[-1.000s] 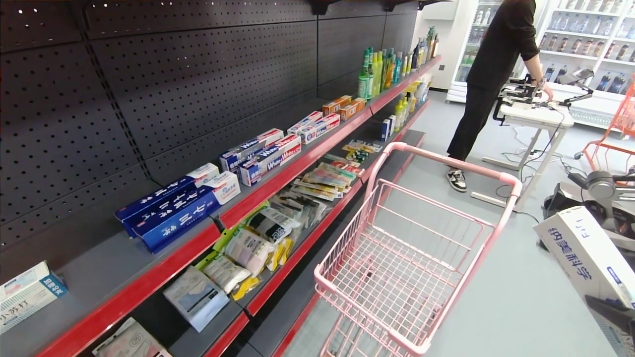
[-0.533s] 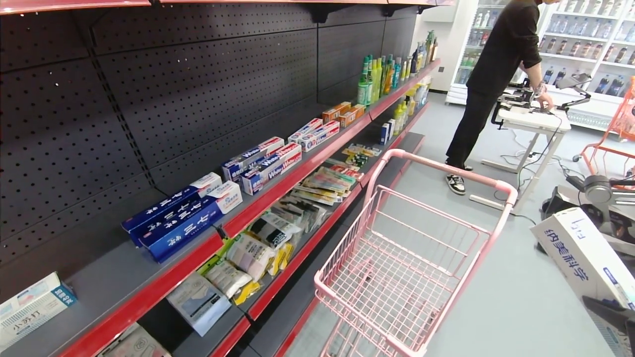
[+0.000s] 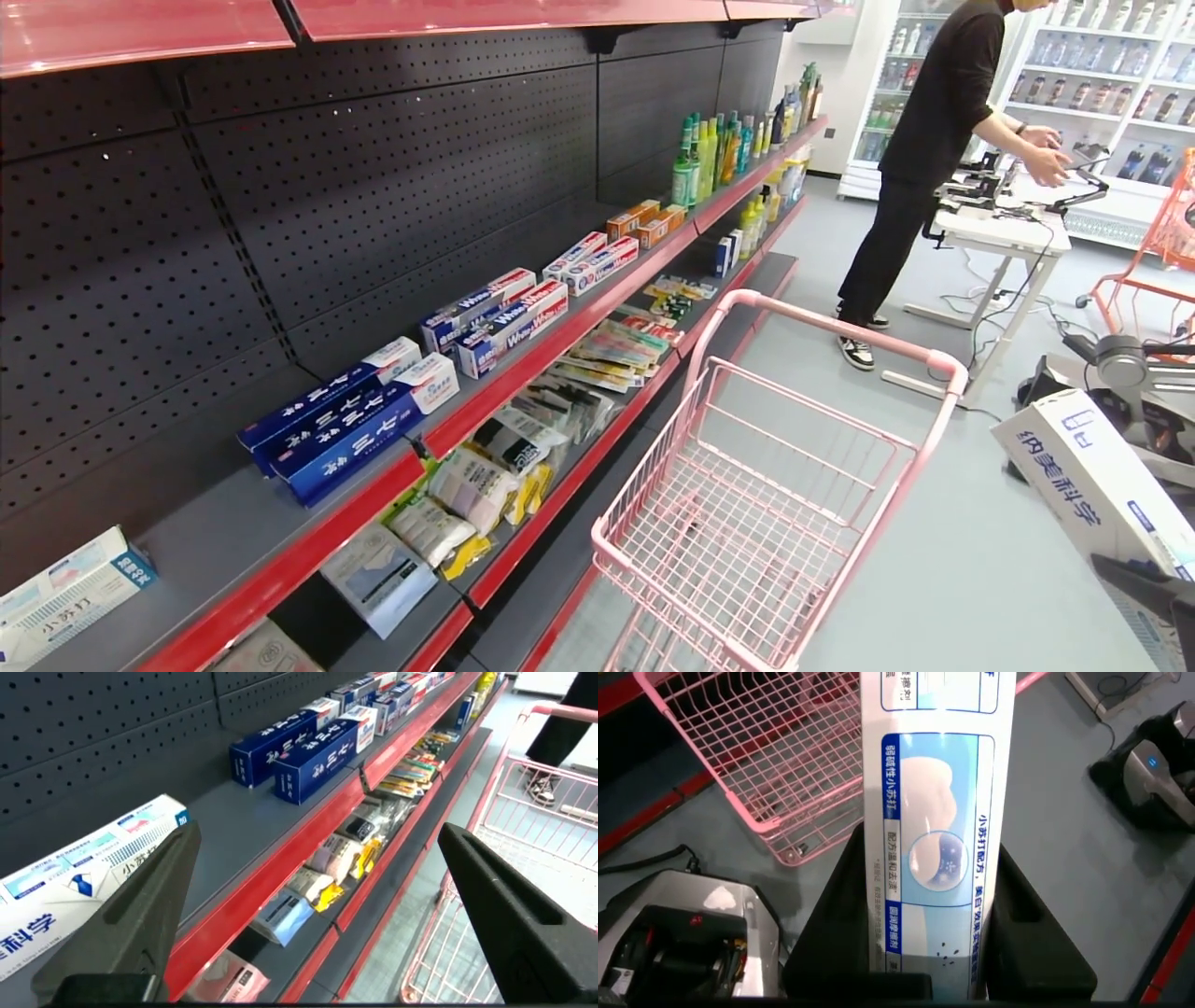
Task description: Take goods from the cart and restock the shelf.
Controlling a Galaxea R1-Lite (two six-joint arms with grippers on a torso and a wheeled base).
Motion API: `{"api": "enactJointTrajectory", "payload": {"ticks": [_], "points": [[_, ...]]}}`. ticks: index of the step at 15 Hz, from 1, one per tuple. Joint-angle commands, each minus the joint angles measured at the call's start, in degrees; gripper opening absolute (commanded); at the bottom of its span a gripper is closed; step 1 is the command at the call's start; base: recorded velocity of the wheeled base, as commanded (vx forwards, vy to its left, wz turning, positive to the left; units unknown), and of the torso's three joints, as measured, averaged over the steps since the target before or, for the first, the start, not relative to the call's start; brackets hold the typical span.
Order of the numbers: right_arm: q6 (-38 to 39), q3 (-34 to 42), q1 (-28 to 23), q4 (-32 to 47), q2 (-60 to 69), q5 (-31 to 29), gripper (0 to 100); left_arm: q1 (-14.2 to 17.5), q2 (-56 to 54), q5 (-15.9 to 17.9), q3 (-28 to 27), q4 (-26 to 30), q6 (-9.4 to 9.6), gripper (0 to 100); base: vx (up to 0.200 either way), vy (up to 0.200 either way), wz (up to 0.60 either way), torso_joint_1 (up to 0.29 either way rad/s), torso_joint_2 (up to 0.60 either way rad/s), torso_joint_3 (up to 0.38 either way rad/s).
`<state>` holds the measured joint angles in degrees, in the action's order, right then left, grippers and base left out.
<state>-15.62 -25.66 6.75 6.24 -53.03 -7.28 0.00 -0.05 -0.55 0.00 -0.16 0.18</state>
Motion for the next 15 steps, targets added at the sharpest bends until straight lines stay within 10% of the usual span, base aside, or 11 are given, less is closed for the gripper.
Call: {"api": "enactJointTrajectory", "payload": {"ticks": [1, 6, 15], "points": [[0.0, -0.3, 0.0, 0.0, -0.8, 0.0, 0, 0.0, 0.0, 0.0, 0.0, 0.0, -0.01, 100, 0.000, 0.000, 0.00, 0.095, -0.19, -0.105], [-1.0, 0.3, -0.2, -0.2, -1.0, -0.3, 0, 0.0, 0.0, 0.0, 0.0, 0.0, -0.01, 100, 0.000, 0.000, 0.00, 0.065, -0.13, -0.068], [-1.7, 0.3, -0.2, -0.1, -1.4, -0.3, 0, 0.0, 0.0, 0.0, 0.0, 0.0, -0.01, 100, 0.000, 0.000, 0.60, 0.006, 0.00, 0.001]]}}
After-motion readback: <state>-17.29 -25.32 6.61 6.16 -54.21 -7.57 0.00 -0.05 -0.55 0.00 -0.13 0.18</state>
